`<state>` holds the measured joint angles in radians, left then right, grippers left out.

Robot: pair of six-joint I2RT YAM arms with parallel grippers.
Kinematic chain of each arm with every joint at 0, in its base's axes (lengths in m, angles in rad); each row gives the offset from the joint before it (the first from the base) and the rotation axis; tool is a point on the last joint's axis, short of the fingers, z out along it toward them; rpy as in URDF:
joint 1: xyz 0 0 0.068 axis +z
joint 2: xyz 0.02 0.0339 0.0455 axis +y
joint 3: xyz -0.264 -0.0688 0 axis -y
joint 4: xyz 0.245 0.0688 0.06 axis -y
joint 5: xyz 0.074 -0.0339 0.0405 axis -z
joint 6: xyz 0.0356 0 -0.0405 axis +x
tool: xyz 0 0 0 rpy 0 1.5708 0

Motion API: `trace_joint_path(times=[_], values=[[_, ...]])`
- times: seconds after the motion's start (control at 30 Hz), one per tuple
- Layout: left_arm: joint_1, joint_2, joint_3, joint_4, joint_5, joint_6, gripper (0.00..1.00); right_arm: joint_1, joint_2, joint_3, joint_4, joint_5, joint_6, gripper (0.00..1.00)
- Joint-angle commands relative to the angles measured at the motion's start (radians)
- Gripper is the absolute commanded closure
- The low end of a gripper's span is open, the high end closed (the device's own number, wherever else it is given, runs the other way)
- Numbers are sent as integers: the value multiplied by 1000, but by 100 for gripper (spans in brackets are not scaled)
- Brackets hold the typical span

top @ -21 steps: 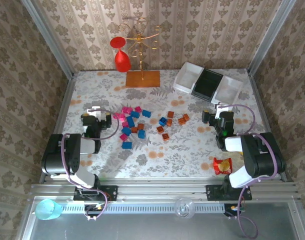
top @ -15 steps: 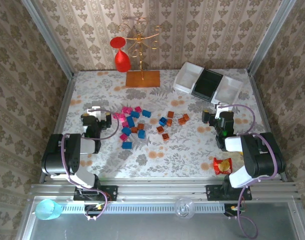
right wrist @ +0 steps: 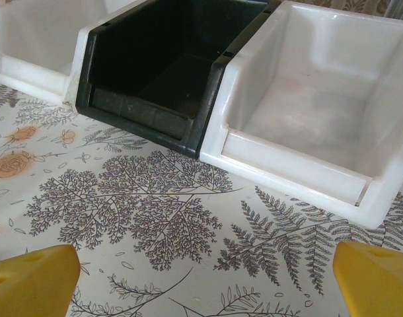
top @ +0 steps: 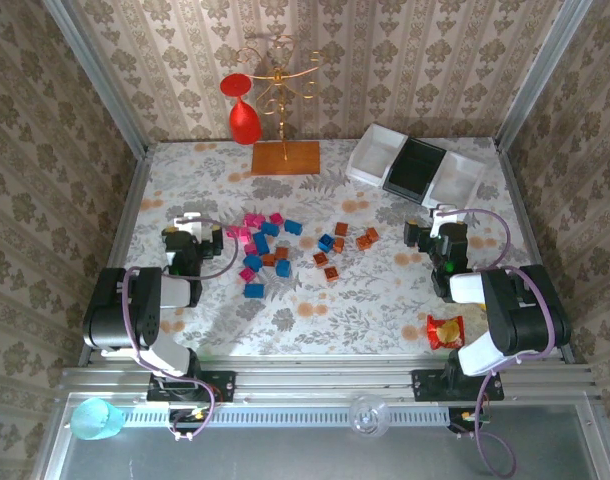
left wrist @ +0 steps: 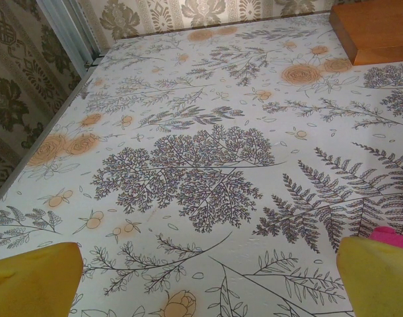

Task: Sort the legos into containers by color
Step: Move the container to the top-center of the table.

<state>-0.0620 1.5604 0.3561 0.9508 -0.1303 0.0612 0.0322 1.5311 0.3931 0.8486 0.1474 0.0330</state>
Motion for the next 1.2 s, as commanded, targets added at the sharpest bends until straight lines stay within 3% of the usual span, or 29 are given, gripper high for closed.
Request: trace_joint_path(times=[0.0,0.87,1.0,1.17], values=[[6,1,20,10,6,20,0,-2,-4,13,7,-9,7,0],[31,-3,24,-3,20,-9,0,-2,-18,10,3,7,16,0],[33,-53,-1,4,-40,-33,0,-2,-185,20,-146,61,31,0],[27,-299,25,-242,-140,-81,0,-6,-468,27,-320,188,182,0]])
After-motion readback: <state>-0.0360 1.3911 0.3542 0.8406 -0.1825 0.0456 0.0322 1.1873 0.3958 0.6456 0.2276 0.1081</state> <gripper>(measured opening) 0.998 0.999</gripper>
